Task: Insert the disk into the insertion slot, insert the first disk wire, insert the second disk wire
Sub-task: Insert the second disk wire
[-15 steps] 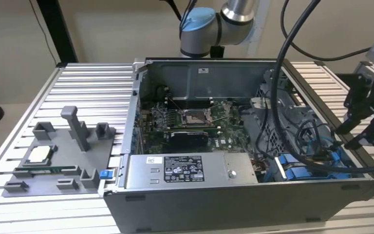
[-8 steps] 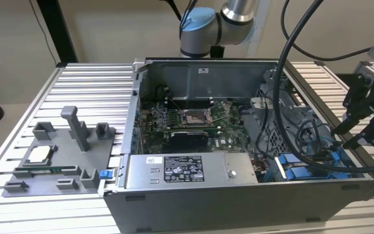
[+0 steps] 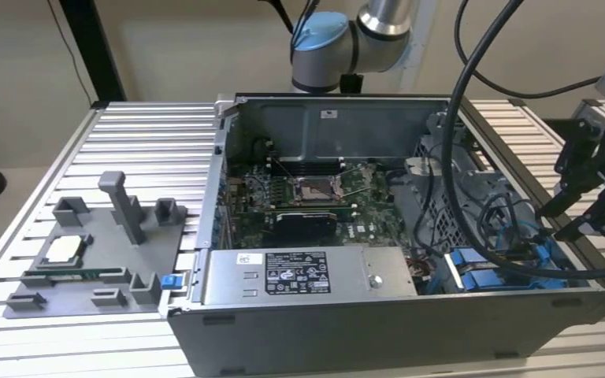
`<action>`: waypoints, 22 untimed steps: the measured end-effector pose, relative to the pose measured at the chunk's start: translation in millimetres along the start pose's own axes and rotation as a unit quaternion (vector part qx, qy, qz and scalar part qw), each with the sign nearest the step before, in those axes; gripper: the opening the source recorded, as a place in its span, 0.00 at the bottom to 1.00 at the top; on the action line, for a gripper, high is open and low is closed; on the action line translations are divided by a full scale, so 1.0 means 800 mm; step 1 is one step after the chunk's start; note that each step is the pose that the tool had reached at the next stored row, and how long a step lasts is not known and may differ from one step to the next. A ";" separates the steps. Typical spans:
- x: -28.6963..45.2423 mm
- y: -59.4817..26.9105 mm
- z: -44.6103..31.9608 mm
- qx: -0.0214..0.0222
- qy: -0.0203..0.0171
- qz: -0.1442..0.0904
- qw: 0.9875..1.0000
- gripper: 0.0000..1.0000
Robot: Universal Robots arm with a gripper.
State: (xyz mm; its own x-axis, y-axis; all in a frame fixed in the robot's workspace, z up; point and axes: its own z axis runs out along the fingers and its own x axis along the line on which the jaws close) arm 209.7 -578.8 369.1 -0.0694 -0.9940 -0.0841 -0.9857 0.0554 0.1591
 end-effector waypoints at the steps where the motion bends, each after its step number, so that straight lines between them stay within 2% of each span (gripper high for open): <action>1: 0.0000 0.000 0.0000 0.000 0.000 0.000 1.000 1.00; 3: 0.0000 -0.001 -0.0001 -0.003 0.000 0.000 1.000 1.00; 6: -0.0003 -0.004 -0.0004 -0.013 0.001 0.001 1.000 1.00; 10: -0.0002 -0.004 0.0009 -0.020 0.001 0.002 1.000 1.00; 12: -0.0001 -0.005 0.0013 -0.025 0.001 0.002 1.000 1.00; 22: 0.0000 -0.005 0.0032 -0.029 0.002 0.003 1.000 1.00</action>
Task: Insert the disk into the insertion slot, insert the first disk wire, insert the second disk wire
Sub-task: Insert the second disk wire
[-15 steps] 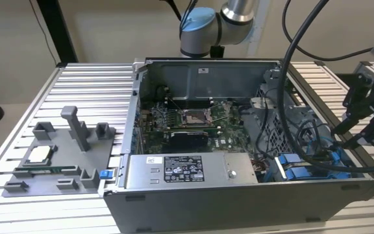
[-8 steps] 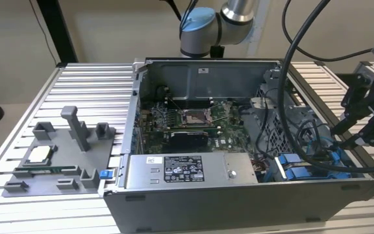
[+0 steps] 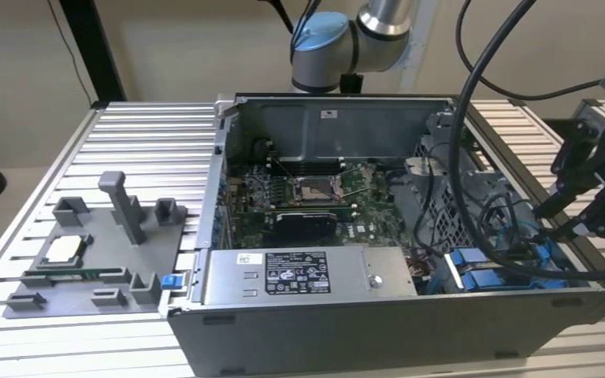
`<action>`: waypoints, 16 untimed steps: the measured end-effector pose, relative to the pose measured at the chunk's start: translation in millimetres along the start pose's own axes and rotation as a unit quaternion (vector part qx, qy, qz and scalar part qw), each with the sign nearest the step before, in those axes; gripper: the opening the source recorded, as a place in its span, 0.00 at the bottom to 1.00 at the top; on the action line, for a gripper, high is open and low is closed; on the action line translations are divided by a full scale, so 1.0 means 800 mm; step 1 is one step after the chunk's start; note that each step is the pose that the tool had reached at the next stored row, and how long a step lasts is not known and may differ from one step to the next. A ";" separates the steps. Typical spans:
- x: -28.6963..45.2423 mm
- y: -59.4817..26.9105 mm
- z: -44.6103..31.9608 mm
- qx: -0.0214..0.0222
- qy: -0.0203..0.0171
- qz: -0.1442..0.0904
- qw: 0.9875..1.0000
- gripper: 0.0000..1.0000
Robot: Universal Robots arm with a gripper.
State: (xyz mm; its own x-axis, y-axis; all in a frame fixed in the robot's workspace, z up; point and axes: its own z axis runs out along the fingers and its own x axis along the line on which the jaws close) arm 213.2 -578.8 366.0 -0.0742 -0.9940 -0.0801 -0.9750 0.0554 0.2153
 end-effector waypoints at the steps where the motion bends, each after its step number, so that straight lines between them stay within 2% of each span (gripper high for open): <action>1: 0.0000 0.000 0.0003 -0.001 0.000 0.000 1.000 1.00; 4: 0.0002 0.000 0.0008 -0.004 -0.001 0.000 1.000 1.00; 7: 0.0005 -0.001 0.0010 -0.005 -0.007 -0.001 1.000 1.00; 8: 0.0006 -0.001 0.0011 -0.005 -0.009 -0.002 1.000 0.00; 10: 0.0005 -0.003 0.0008 -0.005 -0.014 -0.003 1.000 0.00; 12: 0.0012 -0.008 -0.0001 -0.006 -0.018 -0.004 1.000 0.00; 16: 0.0035 -0.018 0.0014 -0.006 -0.021 -0.005 1.000 0.00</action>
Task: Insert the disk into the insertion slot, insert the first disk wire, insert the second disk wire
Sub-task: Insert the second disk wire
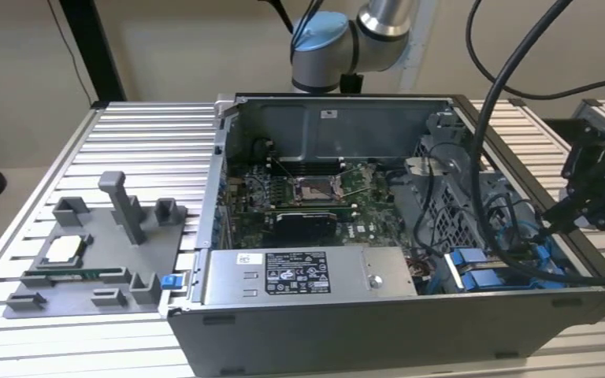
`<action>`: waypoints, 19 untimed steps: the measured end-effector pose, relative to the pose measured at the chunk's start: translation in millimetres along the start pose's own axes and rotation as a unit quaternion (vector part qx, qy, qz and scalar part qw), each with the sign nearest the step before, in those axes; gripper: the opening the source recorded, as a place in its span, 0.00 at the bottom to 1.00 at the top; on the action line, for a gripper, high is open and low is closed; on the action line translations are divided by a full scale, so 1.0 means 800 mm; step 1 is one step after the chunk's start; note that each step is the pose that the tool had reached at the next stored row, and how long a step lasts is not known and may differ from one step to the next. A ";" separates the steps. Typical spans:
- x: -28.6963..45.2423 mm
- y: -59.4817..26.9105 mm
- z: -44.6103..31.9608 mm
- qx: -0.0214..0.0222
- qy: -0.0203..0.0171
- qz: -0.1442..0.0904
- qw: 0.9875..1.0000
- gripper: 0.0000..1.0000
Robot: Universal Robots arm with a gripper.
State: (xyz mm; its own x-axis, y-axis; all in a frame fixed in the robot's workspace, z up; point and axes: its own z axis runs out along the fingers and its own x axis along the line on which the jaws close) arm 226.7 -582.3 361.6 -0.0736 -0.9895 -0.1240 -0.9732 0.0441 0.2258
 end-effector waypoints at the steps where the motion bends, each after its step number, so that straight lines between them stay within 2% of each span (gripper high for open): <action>1: 0.0029 -0.004 0.0033 0.000 -0.002 -0.001 1.000 0.00; 3: 0.0036 -0.006 0.0066 -0.001 -0.007 -0.006 1.000 0.00; 5: 0.0039 -0.007 0.0072 -0.002 -0.016 -0.009 1.000 0.00; 7: 0.0045 -0.007 0.0076 -0.003 -0.022 -0.012 1.000 0.00; 9: 0.0055 -0.007 0.0076 -0.004 -0.023 -0.014 1.000 0.00; 12: 0.0071 -0.007 0.0076 -0.005 -0.024 -0.017 1.000 0.00; 13: 0.0077 -0.007 0.0077 -0.005 -0.025 -0.018 1.000 1.00; 15: 0.0090 -0.008 0.0086 -0.005 -0.028 -0.020 0.999 1.00; 17: 0.0104 -0.008 0.0100 -0.006 -0.034 -0.022 0.999 1.00; 19: 0.0120 -0.009 0.0109 -0.006 -0.042 -0.024 0.999 1.00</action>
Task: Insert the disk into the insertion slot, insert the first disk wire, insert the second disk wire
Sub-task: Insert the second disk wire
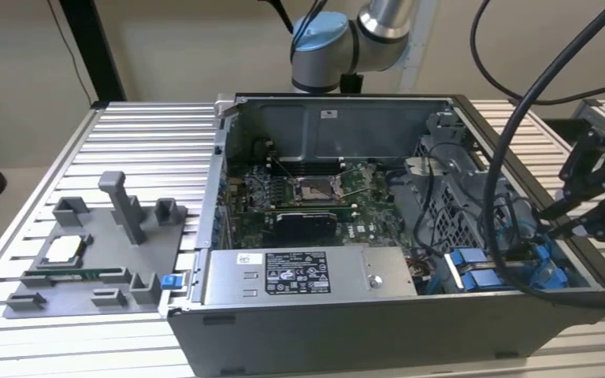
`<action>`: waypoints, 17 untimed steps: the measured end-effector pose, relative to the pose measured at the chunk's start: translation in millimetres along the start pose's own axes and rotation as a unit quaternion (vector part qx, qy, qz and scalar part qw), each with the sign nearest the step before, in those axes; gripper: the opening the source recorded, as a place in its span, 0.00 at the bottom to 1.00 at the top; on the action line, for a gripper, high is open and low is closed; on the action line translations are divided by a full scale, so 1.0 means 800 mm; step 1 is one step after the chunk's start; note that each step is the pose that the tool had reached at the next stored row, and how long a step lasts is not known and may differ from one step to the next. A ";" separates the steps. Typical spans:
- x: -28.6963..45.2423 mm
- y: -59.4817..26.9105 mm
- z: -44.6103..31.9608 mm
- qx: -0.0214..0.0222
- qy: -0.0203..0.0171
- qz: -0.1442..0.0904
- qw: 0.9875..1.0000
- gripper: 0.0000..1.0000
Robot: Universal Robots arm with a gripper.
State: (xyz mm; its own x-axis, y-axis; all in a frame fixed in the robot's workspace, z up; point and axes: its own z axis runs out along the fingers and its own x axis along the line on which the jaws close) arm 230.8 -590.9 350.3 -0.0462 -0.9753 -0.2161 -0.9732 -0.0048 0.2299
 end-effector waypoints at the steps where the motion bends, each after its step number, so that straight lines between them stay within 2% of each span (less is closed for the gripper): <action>1: 0.0014 0.000 0.0001 0.000 -0.005 -0.001 1.000 1.00; 5: 0.0058 0.000 -0.0001 -0.002 -0.031 -0.007 0.999 1.00; 9: 0.0098 0.000 -0.0005 -0.003 -0.057 -0.013 0.998 1.00; 10: 0.0125 0.000 -0.0010 -0.003 -0.061 -0.014 0.998 1.00; 11: 0.0164 0.000 -0.0019 -0.003 -0.062 -0.014 0.998 1.00; 17: 0.0383 -0.001 -0.0067 -0.004 -0.062 -0.014 0.998 1.00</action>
State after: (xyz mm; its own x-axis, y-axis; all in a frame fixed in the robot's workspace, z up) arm 231.1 -622.0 348.7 -0.0465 -0.9398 -0.3386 -0.9729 -0.0343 0.2286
